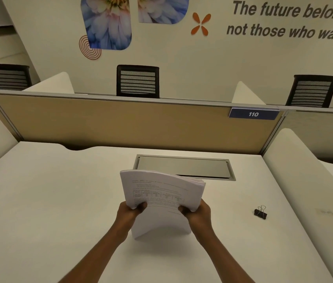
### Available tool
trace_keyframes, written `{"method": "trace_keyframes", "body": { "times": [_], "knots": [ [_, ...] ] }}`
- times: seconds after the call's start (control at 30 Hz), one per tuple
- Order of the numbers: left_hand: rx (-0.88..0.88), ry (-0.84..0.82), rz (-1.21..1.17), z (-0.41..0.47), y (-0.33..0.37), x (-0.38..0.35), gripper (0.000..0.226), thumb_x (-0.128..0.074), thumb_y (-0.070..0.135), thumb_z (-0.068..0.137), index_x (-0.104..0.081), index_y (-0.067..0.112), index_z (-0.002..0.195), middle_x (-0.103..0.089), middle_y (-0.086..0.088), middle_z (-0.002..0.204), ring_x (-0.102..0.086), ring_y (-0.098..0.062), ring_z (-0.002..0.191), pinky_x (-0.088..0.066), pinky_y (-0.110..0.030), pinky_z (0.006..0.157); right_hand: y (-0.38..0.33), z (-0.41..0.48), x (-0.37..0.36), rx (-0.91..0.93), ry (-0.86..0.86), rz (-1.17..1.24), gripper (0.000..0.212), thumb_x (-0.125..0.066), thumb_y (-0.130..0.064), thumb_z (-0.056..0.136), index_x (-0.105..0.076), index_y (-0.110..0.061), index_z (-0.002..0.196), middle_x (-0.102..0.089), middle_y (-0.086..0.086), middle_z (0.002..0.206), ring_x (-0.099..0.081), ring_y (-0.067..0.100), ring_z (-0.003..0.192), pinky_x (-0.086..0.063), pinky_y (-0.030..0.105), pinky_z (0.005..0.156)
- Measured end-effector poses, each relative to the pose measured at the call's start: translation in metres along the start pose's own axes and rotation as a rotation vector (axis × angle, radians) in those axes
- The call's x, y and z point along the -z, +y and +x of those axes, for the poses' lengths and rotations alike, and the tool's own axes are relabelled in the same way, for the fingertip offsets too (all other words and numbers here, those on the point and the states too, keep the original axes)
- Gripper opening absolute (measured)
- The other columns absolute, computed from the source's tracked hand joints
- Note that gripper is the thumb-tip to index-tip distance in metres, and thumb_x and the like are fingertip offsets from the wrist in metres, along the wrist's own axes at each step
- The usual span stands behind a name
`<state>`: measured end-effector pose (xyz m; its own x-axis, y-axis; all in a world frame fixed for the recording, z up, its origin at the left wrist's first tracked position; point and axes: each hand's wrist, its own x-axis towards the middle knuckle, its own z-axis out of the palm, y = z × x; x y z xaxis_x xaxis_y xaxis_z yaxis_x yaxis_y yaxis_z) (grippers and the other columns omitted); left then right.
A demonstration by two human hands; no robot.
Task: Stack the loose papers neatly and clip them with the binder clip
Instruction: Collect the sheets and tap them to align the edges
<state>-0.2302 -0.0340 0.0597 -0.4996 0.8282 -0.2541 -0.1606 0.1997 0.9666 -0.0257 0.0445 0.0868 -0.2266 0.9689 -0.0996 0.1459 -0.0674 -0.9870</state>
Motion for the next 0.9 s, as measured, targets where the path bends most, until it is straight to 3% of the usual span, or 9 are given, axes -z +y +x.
{"method": "trace_keyframes", "body": {
  "times": [0.2, 0.33, 0.47, 0.53, 0.7, 0.9],
  "knots": [
    [-0.011, 0.009, 0.004, -0.004, 0.005, -0.005, 0.019, -0.071, 0.012, 0.084, -0.068, 0.023, 0.099, -0.073, -0.002, 0.1, -0.066, -0.026, 0.096, -0.054, -0.032, 0.075, -0.002, 0.007, -0.002, -0.042, 0.008, -0.027, 0.023, -0.075, 0.002, 0.071, -0.07, -0.02, 0.073, -0.074, 0.008, 0.082, -0.069, 0.027, 0.079, -0.055, 0.029, 0.067],
    [-0.027, -0.017, 0.029, -0.009, 0.011, -0.003, 0.023, -0.081, 0.02, 0.074, -0.071, 0.023, 0.094, -0.077, 0.003, 0.091, -0.072, -0.022, 0.089, -0.058, -0.029, 0.072, -0.003, 0.003, 0.003, -0.02, 0.0, -0.02, 0.015, -0.072, 0.001, 0.075, -0.07, -0.009, 0.085, -0.073, 0.007, 0.086, -0.069, 0.024, 0.082, -0.056, 0.018, 0.06],
    [-0.094, -0.062, 0.043, -0.019, 0.029, -0.006, 0.033, -0.079, 0.03, 0.062, -0.072, 0.022, 0.093, -0.078, 0.005, 0.089, -0.074, -0.022, 0.082, -0.06, -0.028, 0.064, -0.011, -0.006, 0.014, 0.001, 0.01, 0.023, 0.019, -0.07, 0.0, 0.079, -0.068, -0.018, 0.085, -0.072, 0.0, 0.087, -0.069, 0.02, 0.082, -0.056, 0.017, 0.06],
    [-0.116, -0.102, 0.031, -0.021, 0.041, -0.01, 0.038, -0.081, 0.033, 0.06, -0.072, 0.021, 0.095, -0.078, 0.003, 0.091, -0.074, -0.024, 0.082, -0.061, -0.031, 0.064, -0.017, -0.008, 0.02, 0.001, 0.003, 0.055, 0.022, -0.07, 0.0, 0.079, -0.067, -0.021, 0.084, -0.072, -0.001, 0.088, -0.07, 0.019, 0.082, -0.057, 0.021, 0.062],
    [-0.133, -0.225, -0.001, -0.02, 0.071, -0.018, 0.079, -0.086, 0.058, 0.042, -0.07, 0.012, 0.104, -0.076, -0.005, 0.1, -0.074, -0.029, 0.087, -0.061, -0.038, 0.069, -0.036, -0.008, 0.038, 0.0, -0.012, 0.115, 0.023, -0.069, 0.0, 0.08, -0.065, -0.021, 0.088, -0.072, 0.0, 0.091, -0.07, 0.019, 0.081, -0.06, 0.033, 0.069],
    [-0.122, -0.312, 0.038, -0.017, 0.079, -0.036, 0.078, -0.084, 0.057, 0.05, -0.069, 0.01, 0.111, -0.074, -0.008, 0.107, -0.072, -0.031, 0.095, -0.059, -0.045, 0.081, -0.038, -0.003, 0.058, 0.025, 0.053, 0.139, 0.024, -0.07, 0.004, 0.077, -0.068, -0.02, 0.082, -0.073, 0.002, 0.088, -0.07, 0.023, 0.08, -0.058, 0.031, 0.065]
  ]
}}
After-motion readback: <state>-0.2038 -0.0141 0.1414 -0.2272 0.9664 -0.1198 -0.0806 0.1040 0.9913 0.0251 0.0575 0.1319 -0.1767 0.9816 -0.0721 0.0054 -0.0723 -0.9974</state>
